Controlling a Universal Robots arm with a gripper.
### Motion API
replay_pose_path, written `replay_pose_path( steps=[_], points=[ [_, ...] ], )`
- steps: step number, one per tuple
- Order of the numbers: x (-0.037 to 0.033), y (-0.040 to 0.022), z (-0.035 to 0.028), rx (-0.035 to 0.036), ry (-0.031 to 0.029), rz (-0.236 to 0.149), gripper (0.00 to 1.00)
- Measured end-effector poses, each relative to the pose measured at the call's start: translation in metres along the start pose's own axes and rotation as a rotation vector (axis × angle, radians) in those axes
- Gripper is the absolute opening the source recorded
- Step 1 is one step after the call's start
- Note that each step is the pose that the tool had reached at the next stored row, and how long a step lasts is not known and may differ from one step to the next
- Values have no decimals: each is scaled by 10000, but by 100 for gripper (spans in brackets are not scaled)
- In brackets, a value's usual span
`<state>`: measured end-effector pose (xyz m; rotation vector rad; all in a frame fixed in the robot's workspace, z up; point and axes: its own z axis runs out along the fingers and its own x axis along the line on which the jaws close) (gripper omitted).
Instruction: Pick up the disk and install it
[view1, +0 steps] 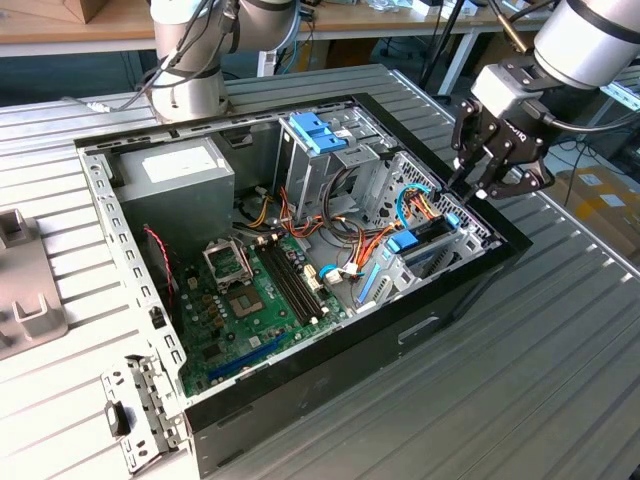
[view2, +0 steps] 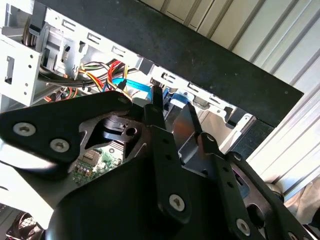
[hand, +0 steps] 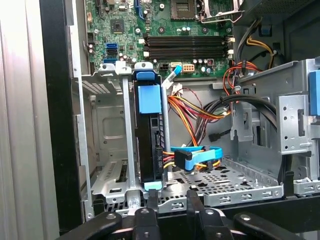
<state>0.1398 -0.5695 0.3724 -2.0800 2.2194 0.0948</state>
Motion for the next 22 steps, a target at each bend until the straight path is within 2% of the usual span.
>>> replay_pose_path(
  steps=[4, 5, 8, 9, 10, 13, 18, 19, 20, 22],
  points=[
    [-56, 67, 5, 0, -2, 0, 36],
    [-63, 114, 5, -1, -4, 1, 36],
    [-63, 195, 4, -1, -10, 1, 36],
    [-60, 246, 4, -1, -16, 1, 36],
    [-58, 263, 12, -2, -26, 2, 36],
    [-52, 264, 54, -2, -22, 1, 36],
    [-52, 266, 57, -2, -21, 2, 35],
    [-52, 266, 57, -2, -23, 1, 28],
    [-52, 266, 57, -2, -23, 1, 28],
    [-52, 266, 57, -1, -23, 1, 16]
  ],
)
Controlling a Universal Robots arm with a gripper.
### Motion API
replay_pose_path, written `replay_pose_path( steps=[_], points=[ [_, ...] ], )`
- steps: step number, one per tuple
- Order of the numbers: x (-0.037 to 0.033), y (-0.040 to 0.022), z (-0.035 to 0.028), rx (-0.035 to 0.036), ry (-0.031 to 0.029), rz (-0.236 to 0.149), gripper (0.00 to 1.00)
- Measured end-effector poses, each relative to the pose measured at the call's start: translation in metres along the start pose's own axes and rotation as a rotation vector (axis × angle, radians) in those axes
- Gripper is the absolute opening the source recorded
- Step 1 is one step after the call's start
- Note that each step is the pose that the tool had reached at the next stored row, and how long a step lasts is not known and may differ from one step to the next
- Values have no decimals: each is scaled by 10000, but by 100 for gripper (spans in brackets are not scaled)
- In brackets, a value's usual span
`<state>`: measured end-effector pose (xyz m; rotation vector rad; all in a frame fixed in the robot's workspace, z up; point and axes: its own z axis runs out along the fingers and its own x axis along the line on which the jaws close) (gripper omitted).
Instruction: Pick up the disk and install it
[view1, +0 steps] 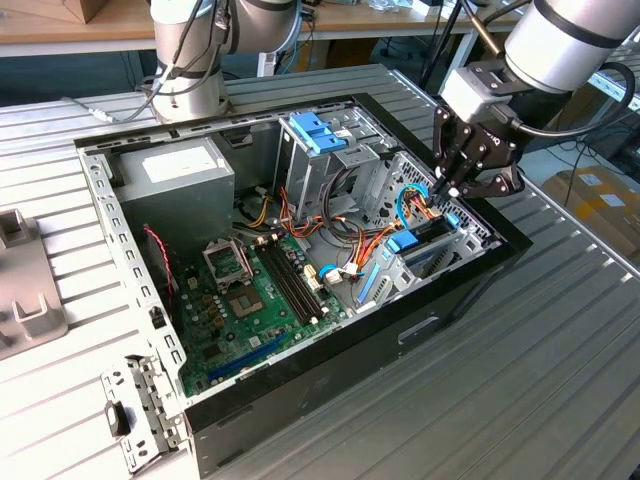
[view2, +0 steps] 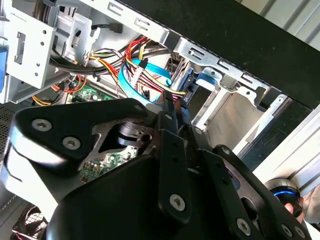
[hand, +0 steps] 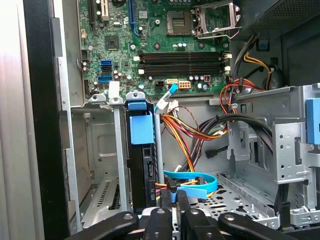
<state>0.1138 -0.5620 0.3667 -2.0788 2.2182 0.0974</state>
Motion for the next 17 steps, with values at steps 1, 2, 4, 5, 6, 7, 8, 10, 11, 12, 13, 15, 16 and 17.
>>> replay_pose_path(
  steps=[1, 2, 4, 5, 6, 7, 8, 10, 11, 12, 13, 15, 16, 17],
  points=[
    [0, 0, 0, 0, 0, 0, 16],
    [0, 0, 0, -1, 0, 0, 16],
    [0, 0, 0, 0, 0, 0, 16],
    [0, 0, 0, 0, 0, -1, 16],
    [0, 0, 0, 0, 1, 0, 16],
    [1, 2, 1, 0, -1, 1, 16],
    [7, 10, 3, 0, -2, 2, 16],
    [31, 37, 7, 0, 0, 0, 16],
    [39, 47, 10, 0, 0, 1, 16],
    [51, 55, 19, 0, -1, 1, 16],
    [59, 56, 30, 0, -1, -1, 16],
    [82, 63, 59, 0, 1, 0, 16],
    [93, 77, 71, 0, 2, 1, 16],
    [106, 79, 88, 0, 0, -1, 16]
  ],
)
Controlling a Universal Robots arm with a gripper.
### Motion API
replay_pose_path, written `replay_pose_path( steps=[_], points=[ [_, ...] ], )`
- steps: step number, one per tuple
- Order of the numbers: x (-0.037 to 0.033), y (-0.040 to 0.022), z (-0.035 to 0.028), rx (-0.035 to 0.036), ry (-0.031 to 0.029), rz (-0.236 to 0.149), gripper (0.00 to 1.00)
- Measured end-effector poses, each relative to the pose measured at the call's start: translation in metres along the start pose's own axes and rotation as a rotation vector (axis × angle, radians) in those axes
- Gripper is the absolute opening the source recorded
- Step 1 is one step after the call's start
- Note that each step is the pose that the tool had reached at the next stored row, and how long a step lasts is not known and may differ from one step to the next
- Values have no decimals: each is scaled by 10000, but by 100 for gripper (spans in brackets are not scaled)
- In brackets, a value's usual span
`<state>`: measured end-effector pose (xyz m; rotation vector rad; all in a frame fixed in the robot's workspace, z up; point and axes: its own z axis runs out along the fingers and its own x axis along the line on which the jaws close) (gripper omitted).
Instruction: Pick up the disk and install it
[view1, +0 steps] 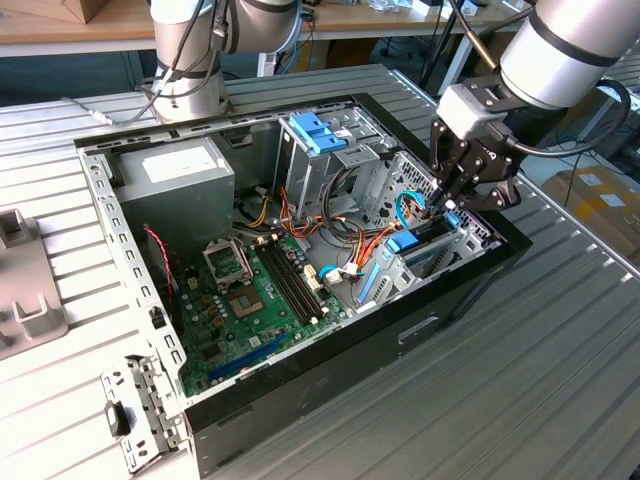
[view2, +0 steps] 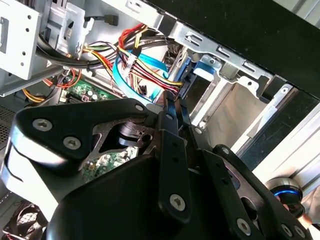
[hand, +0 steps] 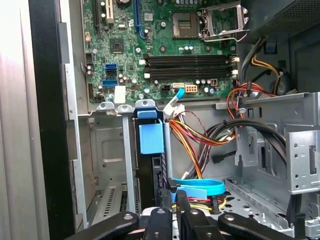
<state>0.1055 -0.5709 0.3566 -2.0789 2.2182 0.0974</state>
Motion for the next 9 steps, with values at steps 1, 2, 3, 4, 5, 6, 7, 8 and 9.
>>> replay_pose_path(
  steps=[1, 2, 3, 4, 5, 6, 7, 8, 9],
  points=[
    [10, 0, 13, 0, 0, -1, 16],
    [21, 1, 25, 0, 0, 1, 16],
    [32, 2, 36, 0, -1, 1, 16],
    [39, 3, 44, 0, -2, 1, 16],
    [47, 4, 55, 0, 0, 1, 16],
    [53, 4, 66, 0, 0, 1, 16],
    [56, 5, 73, 0, 1, 1, 16],
    [60, 5, 82, 0, 1, 1, 16],
    [63, 6, 88, 0, 1, 1, 16]
  ],
)
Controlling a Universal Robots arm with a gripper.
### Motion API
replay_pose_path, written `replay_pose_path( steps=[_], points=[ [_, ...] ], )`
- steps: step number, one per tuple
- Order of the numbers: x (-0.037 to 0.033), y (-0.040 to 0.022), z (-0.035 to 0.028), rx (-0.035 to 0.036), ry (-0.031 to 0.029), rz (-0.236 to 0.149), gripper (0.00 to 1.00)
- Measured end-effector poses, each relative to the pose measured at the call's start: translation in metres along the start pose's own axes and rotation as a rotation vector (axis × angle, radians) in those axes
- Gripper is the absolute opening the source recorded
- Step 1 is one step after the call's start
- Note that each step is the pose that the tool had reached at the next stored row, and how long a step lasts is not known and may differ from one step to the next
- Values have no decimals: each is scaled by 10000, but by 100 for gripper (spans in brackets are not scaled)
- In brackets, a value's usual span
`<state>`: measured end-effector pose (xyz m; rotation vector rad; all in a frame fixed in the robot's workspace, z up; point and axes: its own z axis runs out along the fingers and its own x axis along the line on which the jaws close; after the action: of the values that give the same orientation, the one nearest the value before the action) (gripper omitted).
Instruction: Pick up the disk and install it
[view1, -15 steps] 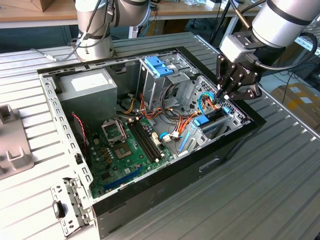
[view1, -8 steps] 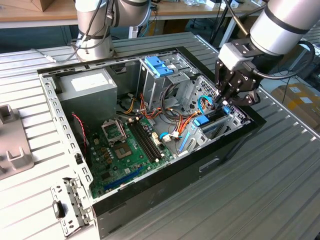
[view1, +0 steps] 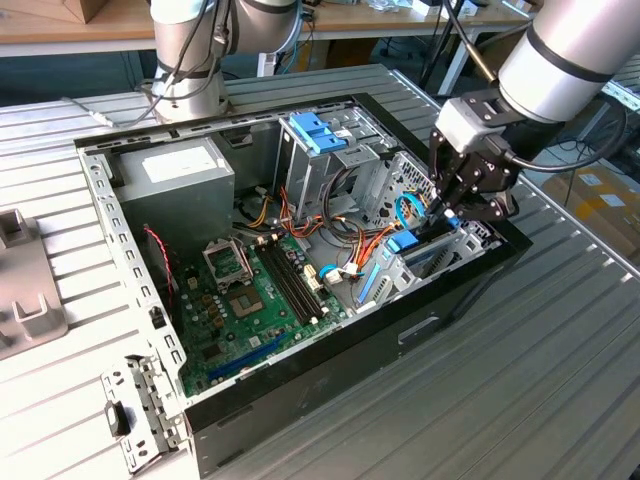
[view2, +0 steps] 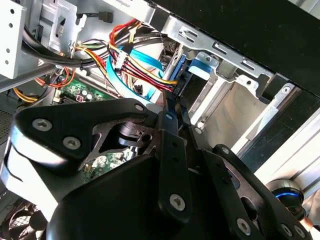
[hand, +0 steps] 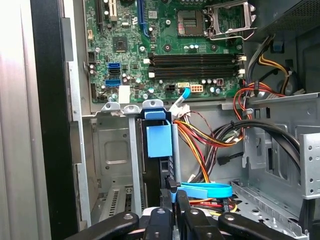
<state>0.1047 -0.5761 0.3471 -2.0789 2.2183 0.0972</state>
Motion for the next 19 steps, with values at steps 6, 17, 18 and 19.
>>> replay_pose_path(
  steps=[6, 17, 18, 19],
  points=[
    [18, 25, 27, 0, -1, 0, 16],
    [17, 26, 10, -8, -2, -72, 16],
    [17, 21, 7, -10, -3, -92, 16],
    [16, 16, 4, -13, -5, -114, 16]
  ],
)
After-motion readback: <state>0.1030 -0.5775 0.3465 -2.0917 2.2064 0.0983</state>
